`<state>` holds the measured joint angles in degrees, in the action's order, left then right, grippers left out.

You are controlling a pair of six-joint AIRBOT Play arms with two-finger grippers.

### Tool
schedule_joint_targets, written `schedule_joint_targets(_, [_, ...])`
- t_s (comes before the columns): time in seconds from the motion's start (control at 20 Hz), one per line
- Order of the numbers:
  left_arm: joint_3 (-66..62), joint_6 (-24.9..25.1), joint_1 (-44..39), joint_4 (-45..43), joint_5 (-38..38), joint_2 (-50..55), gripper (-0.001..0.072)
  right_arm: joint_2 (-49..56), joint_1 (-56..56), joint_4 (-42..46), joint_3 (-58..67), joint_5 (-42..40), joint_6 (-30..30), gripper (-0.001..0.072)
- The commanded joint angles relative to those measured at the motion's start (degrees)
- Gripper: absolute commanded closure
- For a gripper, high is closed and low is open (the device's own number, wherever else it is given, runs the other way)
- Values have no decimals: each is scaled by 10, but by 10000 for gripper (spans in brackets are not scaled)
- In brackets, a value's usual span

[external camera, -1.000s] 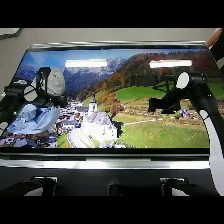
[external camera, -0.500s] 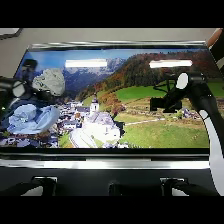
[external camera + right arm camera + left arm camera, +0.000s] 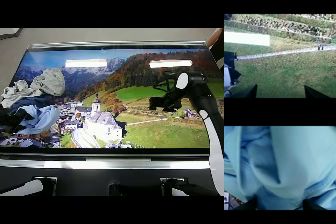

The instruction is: Fold the shirts.

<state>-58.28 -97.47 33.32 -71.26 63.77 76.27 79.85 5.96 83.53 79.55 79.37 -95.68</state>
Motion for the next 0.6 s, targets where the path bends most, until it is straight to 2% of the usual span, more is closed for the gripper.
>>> schedule_joint_targets(0.0, [48, 25, 26, 60, -29, 21, -13, 0, 1, -6, 0, 2, 4, 53])
schedule_joint_targets(0.15, [49, 50, 0, 59, -31, 42, -13, 0, 1, -11, 0, 3, 3, 52])
schedule_joint_targets(0.2, [49, 52, -8, 60, -33, 49, 44, 0, 1, -16, 0, 4, 4, 52])
schedule_joint_targets(0.25, [46, 52, -12, 60, -33, 52, 314, 0, 1, -17, 0, 4, 6, 53])
schedule_joint_targets(0.3, [41, 55, -13, 69, -30, 51, 639, 0, 1, -14, 0, 6, 15, 54])
schedule_joint_targets(0.35, [30, 77, -12, 94, -19, 49, 675, -2, 0, -10, 5, 17, 32, 54])
schedule_joint_targets(0.5, [-36, 185, -23, 219, 18, 5, 676, -21, 1, 23, 26, 43, 39, 54])
schedule_joint_targets(0.55, [-56, 203, -35, 255, 18, -26, 677, -36, 1, 32, 31, 41, 40, 54])
